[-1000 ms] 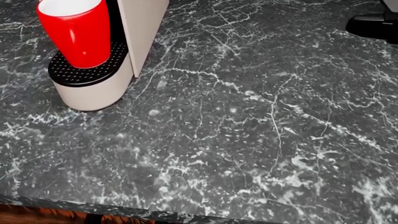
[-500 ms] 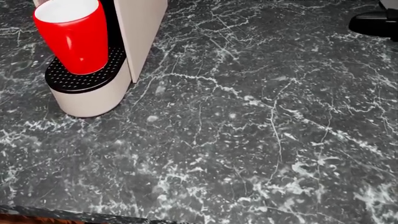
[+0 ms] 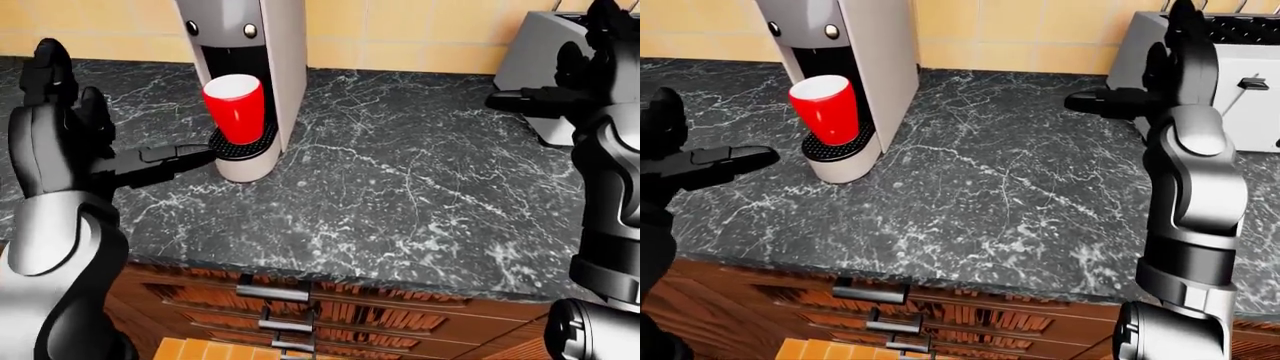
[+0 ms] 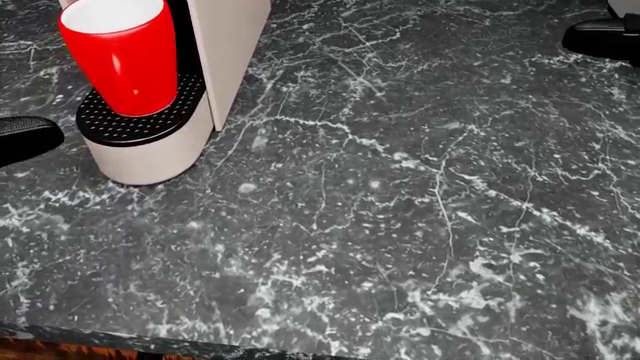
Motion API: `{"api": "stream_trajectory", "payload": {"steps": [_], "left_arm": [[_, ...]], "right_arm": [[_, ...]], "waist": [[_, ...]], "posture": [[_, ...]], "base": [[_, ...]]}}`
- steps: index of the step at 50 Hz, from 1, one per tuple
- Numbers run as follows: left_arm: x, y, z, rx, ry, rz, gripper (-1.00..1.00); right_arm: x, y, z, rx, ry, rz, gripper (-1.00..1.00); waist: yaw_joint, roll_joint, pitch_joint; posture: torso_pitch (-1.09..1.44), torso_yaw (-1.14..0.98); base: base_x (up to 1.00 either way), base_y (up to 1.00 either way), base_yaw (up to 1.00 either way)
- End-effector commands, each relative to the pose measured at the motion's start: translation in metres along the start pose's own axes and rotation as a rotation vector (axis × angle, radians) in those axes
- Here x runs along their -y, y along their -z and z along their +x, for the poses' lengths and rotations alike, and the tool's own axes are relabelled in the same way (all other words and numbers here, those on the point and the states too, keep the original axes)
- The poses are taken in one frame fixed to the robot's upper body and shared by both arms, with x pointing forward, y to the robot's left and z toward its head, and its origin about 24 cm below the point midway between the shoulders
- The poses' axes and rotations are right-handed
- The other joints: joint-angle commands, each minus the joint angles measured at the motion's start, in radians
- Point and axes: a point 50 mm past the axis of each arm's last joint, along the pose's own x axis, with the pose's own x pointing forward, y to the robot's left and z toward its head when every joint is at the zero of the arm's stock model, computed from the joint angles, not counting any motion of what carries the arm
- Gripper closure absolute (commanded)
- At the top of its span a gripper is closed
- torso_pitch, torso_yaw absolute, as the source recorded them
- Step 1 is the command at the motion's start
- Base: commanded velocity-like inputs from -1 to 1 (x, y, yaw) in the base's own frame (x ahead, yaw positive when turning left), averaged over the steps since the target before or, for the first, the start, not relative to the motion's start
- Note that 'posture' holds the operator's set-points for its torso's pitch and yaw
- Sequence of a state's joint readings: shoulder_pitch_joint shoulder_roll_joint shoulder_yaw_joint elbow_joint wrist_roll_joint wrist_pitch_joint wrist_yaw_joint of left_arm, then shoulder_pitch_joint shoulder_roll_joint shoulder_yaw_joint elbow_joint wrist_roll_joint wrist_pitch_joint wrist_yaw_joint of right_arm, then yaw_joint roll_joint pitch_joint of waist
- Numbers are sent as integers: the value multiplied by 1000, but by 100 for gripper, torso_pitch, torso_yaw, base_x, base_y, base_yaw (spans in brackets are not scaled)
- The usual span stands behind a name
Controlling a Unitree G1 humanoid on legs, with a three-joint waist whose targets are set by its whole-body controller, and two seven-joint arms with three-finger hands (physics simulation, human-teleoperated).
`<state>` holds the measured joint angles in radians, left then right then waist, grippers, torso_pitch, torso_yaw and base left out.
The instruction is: Pick the mug from under the coffee machine dispenser and place it on the counter.
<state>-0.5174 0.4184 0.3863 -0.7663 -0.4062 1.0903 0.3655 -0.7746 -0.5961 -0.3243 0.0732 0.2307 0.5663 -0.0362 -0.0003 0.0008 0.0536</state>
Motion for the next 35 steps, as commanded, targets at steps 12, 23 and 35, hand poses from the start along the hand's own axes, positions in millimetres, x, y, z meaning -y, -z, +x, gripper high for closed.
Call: {"api": "stream_trajectory", "payload": {"steps": [12, 23, 35], "left_arm": [[13, 3, -6, 27, 20, -55, -100], [29, 3, -2, 23, 47, -72, -100], [46, -3, 10, 29, 51, -59, -100]], "right_arm": [[3, -24, -2, 99, 5, 3, -100], [4, -26, 0, 102, 11, 7, -100], [4, -23, 0, 99, 9, 7, -100]], "waist": [[3, -10, -28], [4, -13, -30], [6, -19, -32]], "posture": [[0, 0], [0, 0], [0, 0]], "base": [[0, 0, 0], [0, 0, 0], [0, 0, 0]]}}
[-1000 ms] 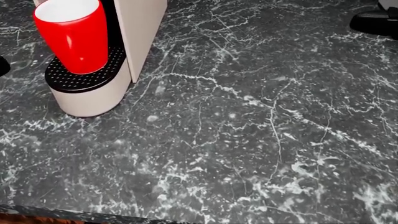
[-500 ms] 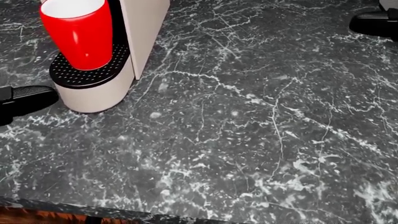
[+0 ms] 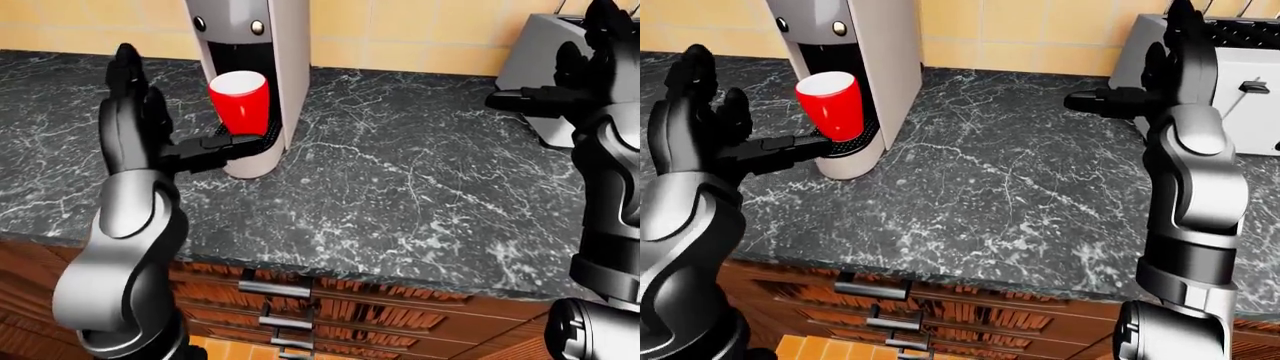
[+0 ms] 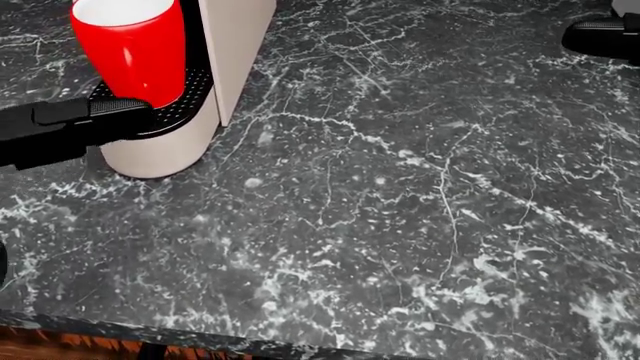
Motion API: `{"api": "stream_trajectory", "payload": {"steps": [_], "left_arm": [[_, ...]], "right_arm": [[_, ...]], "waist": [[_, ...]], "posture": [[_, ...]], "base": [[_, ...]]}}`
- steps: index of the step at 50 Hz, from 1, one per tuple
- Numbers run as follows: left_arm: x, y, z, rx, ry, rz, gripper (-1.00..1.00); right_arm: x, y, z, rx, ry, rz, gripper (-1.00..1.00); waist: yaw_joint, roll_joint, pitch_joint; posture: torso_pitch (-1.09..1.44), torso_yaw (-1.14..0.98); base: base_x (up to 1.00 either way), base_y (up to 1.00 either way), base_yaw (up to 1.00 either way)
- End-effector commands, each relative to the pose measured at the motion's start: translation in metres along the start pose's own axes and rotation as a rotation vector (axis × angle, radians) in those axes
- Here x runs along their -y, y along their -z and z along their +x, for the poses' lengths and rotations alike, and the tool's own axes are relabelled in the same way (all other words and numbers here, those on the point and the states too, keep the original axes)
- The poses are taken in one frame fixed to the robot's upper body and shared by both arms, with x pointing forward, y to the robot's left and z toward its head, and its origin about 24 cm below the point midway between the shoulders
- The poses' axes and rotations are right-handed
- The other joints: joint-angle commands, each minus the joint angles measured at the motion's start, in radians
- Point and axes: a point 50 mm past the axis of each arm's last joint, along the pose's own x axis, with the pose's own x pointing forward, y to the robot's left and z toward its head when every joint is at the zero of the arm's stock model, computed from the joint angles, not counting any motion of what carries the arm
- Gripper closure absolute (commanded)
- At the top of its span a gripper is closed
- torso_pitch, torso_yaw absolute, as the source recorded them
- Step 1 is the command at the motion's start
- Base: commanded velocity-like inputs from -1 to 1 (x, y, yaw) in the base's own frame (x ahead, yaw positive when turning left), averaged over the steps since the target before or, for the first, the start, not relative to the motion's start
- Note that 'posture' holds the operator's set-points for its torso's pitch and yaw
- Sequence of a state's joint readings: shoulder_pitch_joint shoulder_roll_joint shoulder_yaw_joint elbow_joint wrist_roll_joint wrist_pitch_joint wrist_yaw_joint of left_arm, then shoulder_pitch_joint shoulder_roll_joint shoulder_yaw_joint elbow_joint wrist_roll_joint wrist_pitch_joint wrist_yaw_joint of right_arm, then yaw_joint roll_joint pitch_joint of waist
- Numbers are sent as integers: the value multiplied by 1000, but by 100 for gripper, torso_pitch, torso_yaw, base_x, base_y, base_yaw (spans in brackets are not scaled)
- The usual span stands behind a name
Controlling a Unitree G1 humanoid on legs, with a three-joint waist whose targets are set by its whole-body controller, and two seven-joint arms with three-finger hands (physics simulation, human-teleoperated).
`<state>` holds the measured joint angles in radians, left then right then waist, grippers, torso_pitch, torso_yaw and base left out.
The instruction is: Pick the mug from under the coffee machine dispenser and place it on the counter.
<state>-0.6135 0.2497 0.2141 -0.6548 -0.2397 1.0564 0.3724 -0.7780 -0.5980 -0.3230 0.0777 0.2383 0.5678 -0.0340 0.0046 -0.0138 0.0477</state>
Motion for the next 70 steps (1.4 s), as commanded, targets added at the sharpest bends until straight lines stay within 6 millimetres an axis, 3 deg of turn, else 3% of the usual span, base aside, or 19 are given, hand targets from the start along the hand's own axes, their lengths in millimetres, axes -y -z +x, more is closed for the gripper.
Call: {"api": "stream_trajectory", "payload": {"steps": [1, 10, 17, 40, 52, 70], "left_arm": [[0, -14, -2, 79, -6, -13, -100], [16, -20, 1, 74, 31, -38, -100], [28, -12, 6, 52, 51, -56, -100], [42, 2, 30, 44, 48, -24, -100], [49, 7, 31, 35, 43, 12, -100], [52, 22, 41, 19, -85, 11, -100]], "right_arm": [[4, -23, -1, 100, 14, 2, -100], [4, -23, -2, 97, 14, 4, -100], [4, -23, -2, 96, 14, 4, -100], [5, -22, -1, 96, 14, 9, -100], [6, -23, 0, 98, 17, 12, -100], [7, -22, -1, 97, 17, 12, -100]], "waist": [[1, -4, -26], [1, -8, -26], [3, -12, -26], [5, -19, -30], [5, -21, -31], [5, -25, -34]], "posture": [[0, 0], [0, 0], [0, 0], [0, 0], [0, 0], [0, 0]], "base": [[0, 0, 0], [0, 0, 0], [0, 0, 0], [0, 0, 0], [0, 0, 0], [0, 0, 0]]}}
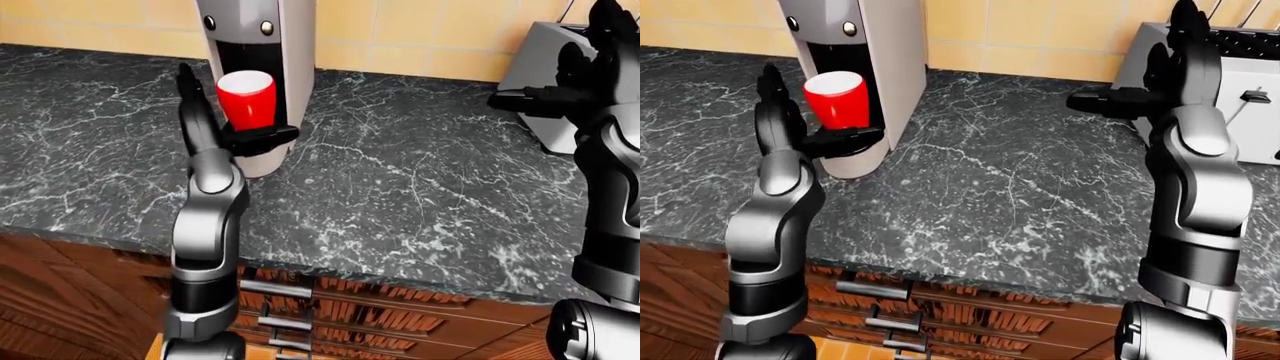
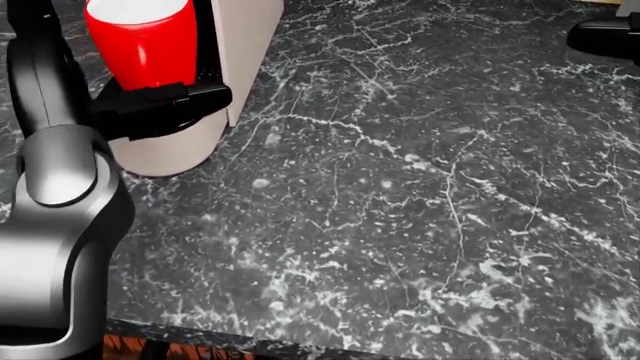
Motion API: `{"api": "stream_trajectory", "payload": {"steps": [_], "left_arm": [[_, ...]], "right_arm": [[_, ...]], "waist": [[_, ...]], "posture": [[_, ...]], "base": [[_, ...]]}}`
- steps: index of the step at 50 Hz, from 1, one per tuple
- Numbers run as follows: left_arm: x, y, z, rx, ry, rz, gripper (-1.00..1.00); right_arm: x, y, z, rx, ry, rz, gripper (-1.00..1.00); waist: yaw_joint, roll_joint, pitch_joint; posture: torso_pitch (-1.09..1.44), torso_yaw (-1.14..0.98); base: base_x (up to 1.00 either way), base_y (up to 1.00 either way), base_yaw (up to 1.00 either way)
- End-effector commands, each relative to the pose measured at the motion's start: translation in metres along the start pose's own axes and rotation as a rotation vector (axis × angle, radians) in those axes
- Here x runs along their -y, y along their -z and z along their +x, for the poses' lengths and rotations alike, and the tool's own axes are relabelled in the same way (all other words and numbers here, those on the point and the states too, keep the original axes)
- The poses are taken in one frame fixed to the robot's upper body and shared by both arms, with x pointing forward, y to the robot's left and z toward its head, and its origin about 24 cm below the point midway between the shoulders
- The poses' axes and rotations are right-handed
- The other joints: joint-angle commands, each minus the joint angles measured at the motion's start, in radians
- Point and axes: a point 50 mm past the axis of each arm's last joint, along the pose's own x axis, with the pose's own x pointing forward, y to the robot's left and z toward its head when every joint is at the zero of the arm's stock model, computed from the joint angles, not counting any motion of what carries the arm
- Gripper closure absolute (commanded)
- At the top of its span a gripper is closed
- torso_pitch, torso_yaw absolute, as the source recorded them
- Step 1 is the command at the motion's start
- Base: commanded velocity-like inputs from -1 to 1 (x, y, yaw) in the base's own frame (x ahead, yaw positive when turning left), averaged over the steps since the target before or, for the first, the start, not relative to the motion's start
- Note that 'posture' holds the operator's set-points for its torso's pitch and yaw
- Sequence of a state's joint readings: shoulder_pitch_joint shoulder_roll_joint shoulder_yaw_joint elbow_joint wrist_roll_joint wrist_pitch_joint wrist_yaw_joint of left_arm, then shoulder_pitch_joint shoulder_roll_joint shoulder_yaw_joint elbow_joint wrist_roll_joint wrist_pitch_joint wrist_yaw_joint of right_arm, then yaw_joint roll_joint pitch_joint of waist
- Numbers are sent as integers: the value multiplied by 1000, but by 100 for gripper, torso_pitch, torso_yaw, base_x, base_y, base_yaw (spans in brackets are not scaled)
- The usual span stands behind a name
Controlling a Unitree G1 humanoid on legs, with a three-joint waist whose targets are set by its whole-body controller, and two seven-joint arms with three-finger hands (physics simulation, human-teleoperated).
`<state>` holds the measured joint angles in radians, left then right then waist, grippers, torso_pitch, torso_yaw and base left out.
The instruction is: Pick the mug from under the coffee machine dispenser and place it on the counter.
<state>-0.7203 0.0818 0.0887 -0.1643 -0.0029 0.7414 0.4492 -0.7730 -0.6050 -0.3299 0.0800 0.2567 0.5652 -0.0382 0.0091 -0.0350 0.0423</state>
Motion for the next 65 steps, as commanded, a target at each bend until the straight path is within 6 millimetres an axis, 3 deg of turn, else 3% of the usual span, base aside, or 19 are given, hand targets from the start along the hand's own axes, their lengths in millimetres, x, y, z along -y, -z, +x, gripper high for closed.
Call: {"api": "stream_trajectory", "payload": {"steps": [1, 14, 28, 29, 30, 32, 33, 34, 35, 51, 65], "left_arm": [[1, -23, -2, 104, -3, -41, -100], [14, -33, 6, 115, 9, -57, -100], [25, -22, 17, 85, 7, -71, -96], [25, -21, 17, 84, 7, -72, -87], [26, -21, 18, 85, 7, -69, -53], [26, -21, 18, 86, 4, -71, -9], [26, -20, 19, 84, 1, -72, 25], [25, -19, 19, 84, -2, -73, 83], [25, -19, 19, 84, -5, -74, 100], [25, -18, 16, 94, -13, -77, 100], [14, -44, 5, 143, 32, -48, 100]], "right_arm": [[3, -22, -1, 98, 12, 0, -100], [4, -22, -1, 98, 13, 1, -100], [6, -25, 0, 101, 18, 4, -100], [6, -24, 0, 101, 18, 4, -100], [6, -24, 0, 101, 17, 4, -100], [6, -24, -1, 100, 17, 4, -100], [6, -24, 0, 100, 17, 4, -100], [6, -23, 0, 100, 17, 4, -100], [6, -23, 0, 100, 17, 4, -100], [6, -24, 0, 101, 19, 5, -100], [5, -24, 0, 102, 16, 4, -100]], "waist": [[0, -4, -28], [1, -5, -28], [2, -7, -30], [2, -7, -30], [2, -7, -31], [1, -7, -30], [1, -7, -31], [0, -6, -31], [0, -6, -31], [6, -5, -30], [1, -1, -30]], "posture": [[0, 0], [0, 0], [0, 0], [0, 0], [0, 0], [0, 0], [0, 0], [0, 0], [0, 0], [0, 0], [0, 0]], "base": [[0, 0, 0], [0, 0, 0], [0, 0, 0], [0, 0, 0], [0, 0, 0], [0, 0, 0], [0, 0, 0], [0, 0, 0], [0, 0, 0], [0, 0, 0], [0, 0, 0]]}}
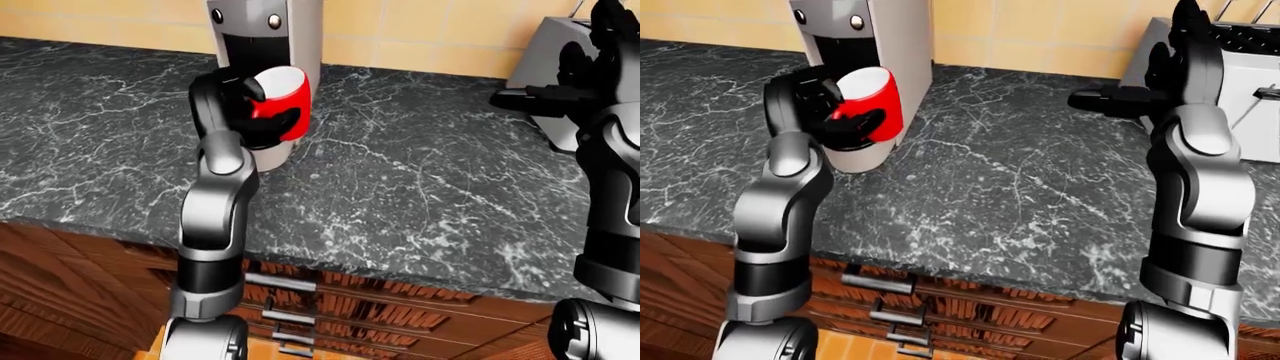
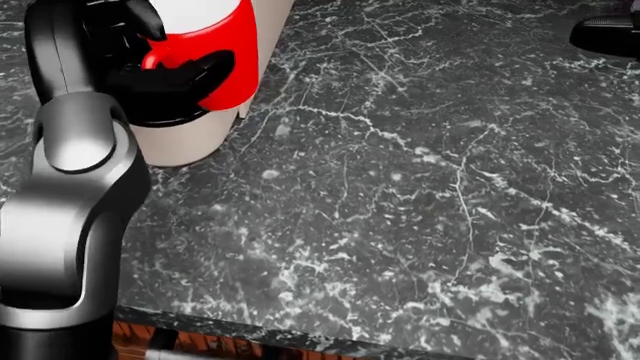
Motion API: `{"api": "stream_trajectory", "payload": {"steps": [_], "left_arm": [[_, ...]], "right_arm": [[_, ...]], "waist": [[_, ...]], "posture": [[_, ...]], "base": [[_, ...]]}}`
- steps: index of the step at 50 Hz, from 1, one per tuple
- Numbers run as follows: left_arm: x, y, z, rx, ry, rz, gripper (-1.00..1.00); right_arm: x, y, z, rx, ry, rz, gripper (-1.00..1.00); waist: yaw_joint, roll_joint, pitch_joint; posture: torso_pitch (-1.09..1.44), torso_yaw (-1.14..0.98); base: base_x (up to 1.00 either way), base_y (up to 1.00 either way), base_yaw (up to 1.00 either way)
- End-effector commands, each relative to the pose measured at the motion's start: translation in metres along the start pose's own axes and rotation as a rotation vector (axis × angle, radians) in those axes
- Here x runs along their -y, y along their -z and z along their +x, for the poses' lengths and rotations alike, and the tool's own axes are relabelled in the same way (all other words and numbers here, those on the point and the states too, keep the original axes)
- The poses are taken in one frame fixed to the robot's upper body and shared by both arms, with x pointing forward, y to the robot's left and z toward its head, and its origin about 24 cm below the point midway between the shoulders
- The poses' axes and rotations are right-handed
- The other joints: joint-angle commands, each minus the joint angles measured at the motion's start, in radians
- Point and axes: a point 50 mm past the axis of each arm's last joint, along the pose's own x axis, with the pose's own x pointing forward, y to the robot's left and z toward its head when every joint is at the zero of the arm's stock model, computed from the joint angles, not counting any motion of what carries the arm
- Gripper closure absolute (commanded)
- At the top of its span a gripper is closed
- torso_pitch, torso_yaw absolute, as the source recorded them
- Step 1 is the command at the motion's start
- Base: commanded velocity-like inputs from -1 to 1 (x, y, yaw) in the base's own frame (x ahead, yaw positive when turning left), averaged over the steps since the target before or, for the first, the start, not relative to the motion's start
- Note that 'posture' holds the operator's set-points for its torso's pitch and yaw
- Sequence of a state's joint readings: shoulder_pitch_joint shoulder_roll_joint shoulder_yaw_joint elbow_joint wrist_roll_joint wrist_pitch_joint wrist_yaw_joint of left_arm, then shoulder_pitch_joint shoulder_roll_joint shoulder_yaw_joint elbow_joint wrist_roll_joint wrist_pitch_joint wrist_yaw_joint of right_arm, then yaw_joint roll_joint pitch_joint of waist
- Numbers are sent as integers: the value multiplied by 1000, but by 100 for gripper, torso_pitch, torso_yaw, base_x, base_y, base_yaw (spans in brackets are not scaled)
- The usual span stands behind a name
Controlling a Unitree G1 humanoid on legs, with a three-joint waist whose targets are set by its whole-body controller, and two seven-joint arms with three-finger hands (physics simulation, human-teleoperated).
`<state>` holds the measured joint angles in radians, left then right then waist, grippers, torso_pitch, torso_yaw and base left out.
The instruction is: Pick the mug from under the coffee machine dispenser and place it on the counter.
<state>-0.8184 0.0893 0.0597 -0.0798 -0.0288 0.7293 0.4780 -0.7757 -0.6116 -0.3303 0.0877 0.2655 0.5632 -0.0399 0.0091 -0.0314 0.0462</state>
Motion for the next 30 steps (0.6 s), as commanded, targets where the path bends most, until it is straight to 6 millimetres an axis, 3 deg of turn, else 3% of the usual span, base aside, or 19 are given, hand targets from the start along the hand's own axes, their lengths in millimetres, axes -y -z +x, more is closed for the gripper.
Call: {"api": "stream_trajectory", "payload": {"steps": [1, 15, 30], "left_arm": [[-4, -30, -3, 127, 9, -31, 100], [-12, -40, -15, 148, 63, 9, 100], [-3, -63, -40, 173, 149, -28, 100]], "right_arm": [[4, -24, -1, 102, 14, 0, -100], [4, -24, -1, 102, 13, -1, -100], [4, -24, -1, 102, 13, -1, -100]], "waist": [[1, -4, -33], [-2, -4, -31], [-1, -11, -23]], "posture": [[0, 0], [0, 0], [0, 0]], "base": [[0, 0, 0], [0, 0, 0], [0, 0, 0]]}}
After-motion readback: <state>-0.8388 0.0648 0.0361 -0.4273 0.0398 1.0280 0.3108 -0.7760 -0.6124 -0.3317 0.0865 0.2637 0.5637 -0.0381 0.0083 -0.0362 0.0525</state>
